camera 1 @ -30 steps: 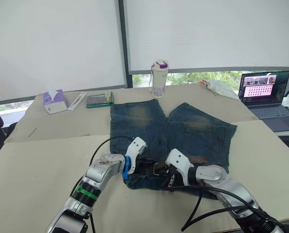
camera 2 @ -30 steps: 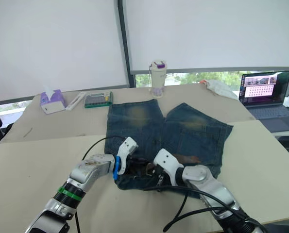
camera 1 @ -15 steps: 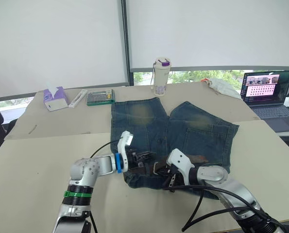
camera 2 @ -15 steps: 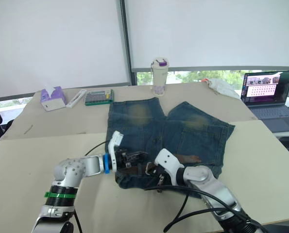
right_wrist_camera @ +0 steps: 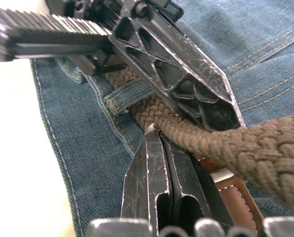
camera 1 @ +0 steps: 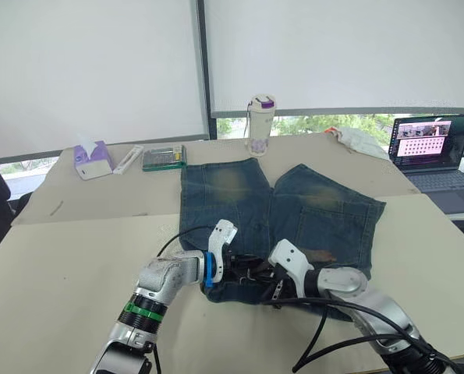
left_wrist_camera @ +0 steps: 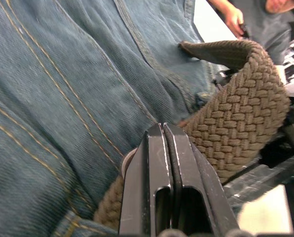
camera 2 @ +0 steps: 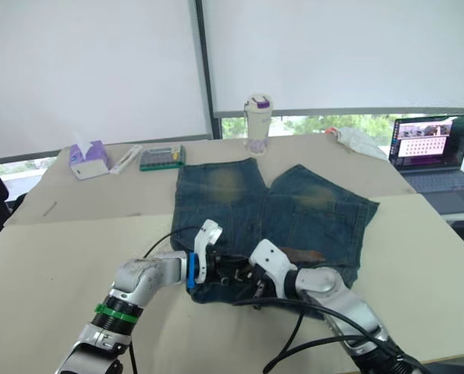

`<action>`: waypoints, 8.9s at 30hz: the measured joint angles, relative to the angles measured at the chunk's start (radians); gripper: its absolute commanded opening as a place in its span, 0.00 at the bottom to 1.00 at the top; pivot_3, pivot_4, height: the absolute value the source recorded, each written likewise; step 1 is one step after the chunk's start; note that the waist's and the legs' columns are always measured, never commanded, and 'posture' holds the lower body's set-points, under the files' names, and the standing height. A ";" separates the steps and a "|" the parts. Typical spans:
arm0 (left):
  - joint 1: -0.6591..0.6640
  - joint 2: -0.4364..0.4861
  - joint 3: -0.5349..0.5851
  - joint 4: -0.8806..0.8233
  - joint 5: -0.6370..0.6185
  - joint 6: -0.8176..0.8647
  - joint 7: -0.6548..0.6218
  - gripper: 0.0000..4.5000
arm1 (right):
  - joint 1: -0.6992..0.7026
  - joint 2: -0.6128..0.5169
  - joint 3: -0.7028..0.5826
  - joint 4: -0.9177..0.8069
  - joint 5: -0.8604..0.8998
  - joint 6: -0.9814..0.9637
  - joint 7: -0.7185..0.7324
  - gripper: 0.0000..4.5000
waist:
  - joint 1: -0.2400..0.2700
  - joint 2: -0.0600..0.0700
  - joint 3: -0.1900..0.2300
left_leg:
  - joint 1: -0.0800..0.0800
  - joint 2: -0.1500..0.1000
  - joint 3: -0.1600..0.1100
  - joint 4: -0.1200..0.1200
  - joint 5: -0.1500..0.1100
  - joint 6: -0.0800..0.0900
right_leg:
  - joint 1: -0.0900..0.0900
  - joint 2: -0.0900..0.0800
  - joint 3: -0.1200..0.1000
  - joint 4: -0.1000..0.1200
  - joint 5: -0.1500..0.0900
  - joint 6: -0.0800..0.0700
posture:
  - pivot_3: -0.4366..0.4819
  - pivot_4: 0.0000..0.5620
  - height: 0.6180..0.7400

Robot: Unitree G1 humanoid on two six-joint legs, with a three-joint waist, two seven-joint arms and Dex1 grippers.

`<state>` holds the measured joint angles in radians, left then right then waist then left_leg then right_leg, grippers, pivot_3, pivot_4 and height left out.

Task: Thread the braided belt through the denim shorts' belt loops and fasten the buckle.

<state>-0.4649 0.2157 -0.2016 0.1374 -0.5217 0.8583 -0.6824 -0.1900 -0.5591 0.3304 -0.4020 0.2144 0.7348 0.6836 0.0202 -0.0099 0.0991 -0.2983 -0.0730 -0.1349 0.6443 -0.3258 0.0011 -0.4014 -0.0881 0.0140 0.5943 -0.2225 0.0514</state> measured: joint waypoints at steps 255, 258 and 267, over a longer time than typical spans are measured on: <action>-0.054 0.319 -0.037 -0.156 0.319 -0.644 -0.413 0.29 | -0.070 -0.193 -0.149 -0.317 -0.113 0.152 0.099 0.00 | -0.022 0.003 0.032 | -0.008 0.019 0.006 0.001 0.004 -0.019 | -0.019 0.024 -0.001 0.016 0.005 -0.032 | 0.48 0.27 1.00; -0.072 0.306 0.007 -0.213 0.227 -0.539 -0.416 0.52 | -0.094 -0.208 -0.149 -0.317 -0.109 0.161 0.099 0.00 | -0.023 0.003 0.032 | -0.008 0.019 0.006 0.003 0.003 -0.015 | -0.018 0.024 -0.001 0.016 0.005 -0.032 | 0.48 0.27 1.00; -0.158 0.306 -0.084 -0.280 0.233 -0.543 -0.490 0.58 | -0.204 -0.230 -0.082 -0.313 -0.093 0.167 0.118 0.00 | -0.021 0.003 0.032 | -0.008 0.019 0.009 0.004 0.005 -0.019 | -0.018 0.025 -0.001 0.016 0.005 -0.032 | 0.48 0.27 1.00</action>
<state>-0.6225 0.5218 -0.2859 -0.1424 -0.2886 0.3154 -1.1722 -0.3942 -0.7891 0.2487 -0.7146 0.1217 0.9019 0.8017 -0.0005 -0.0068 0.1307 -0.3066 -0.0542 -0.1259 0.6488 -0.3213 -0.0177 -0.4189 -0.0635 0.0135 0.6103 -0.2176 0.0192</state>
